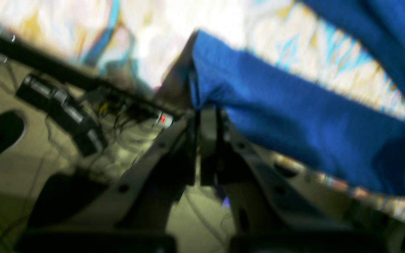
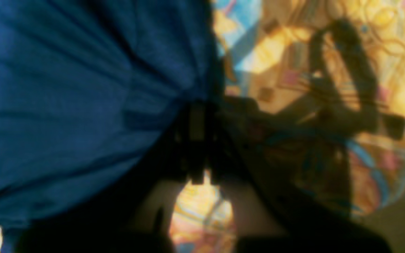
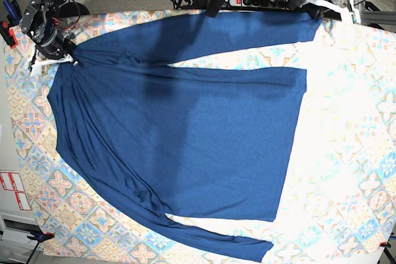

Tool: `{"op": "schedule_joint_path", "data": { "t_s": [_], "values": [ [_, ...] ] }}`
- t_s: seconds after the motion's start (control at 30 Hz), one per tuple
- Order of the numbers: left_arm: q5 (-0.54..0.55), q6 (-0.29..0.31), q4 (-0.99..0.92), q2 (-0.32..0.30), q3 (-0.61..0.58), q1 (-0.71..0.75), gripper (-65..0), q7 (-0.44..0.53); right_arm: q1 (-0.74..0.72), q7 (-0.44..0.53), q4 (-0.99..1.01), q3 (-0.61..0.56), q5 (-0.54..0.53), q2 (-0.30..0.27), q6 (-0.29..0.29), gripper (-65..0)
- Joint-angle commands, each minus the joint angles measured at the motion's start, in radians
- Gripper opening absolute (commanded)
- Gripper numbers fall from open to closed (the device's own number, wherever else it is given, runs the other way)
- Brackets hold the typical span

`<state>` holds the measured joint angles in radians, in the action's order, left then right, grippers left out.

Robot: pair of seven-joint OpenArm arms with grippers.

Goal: Fold the T-shirt properly

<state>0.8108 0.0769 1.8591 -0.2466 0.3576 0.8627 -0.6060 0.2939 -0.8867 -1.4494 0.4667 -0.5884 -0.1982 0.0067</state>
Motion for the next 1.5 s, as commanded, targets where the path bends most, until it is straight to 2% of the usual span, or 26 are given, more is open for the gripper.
{"op": "schedule_joint_path", "data": {
  "t_s": [0.0,0.3,0.47,0.77,0.97,1.03,1.17,1.27,1.33,1.47],
  "values": [
    [0.009,0.011,0.030,-0.006,0.019,-0.013,-65.0,0.016,-0.006,0.018,-0.021,0.007,-0.006,-0.017,0.005,-64.9],
    [0.008,0.011,0.052,-0.004,0.044,-0.260,-65.0,0.004,-0.114,0.013,-0.018,0.000,-0.006,-0.017,0.005,-64.9],
    [0.005,0.011,0.021,-0.004,0.047,-0.422,-65.0,-0.099,-0.166,0.013,-0.017,-0.001,-0.006,-0.017,0.005,-64.9],
    [0.005,0.013,-0.301,-0.001,0.039,-0.621,-65.0,-0.104,-0.200,0.013,-0.014,-0.001,-0.005,-0.017,0.005,-65.0],
    [0.005,0.013,-0.345,-0.004,-0.038,-0.633,-65.0,-0.105,-0.200,0.013,-0.014,-0.001,-0.005,-0.017,0.005,-65.0],
    [0.005,0.011,-0.342,-0.004,-0.059,-0.630,-60.5,-0.105,-0.200,0.013,-0.014,-0.001,-0.005,-0.017,0.005,-65.0],
    [0.008,0.011,-0.341,-0.004,-0.059,-0.629,-42.0,-0.173,-0.200,0.013,-0.014,-0.001,-0.005,-0.017,0.005,-65.0],
    [0.012,0.011,-0.339,-0.004,-0.058,-0.624,-32.4,-0.216,-0.200,0.013,-0.014,-0.001,-0.005,-0.017,0.005,-65.0],
    [0.014,0.011,-0.322,-0.004,-0.058,-0.600,-29.7,-0.226,-0.196,0.013,-0.015,-0.001,-0.005,-0.017,0.005,-65.0],
    [0.014,0.011,-0.253,-0.003,-0.058,-0.537,-29.4,-0.225,-0.196,0.013,-0.015,-0.001,-0.005,-0.017,0.005,-65.0]
  ]
}}
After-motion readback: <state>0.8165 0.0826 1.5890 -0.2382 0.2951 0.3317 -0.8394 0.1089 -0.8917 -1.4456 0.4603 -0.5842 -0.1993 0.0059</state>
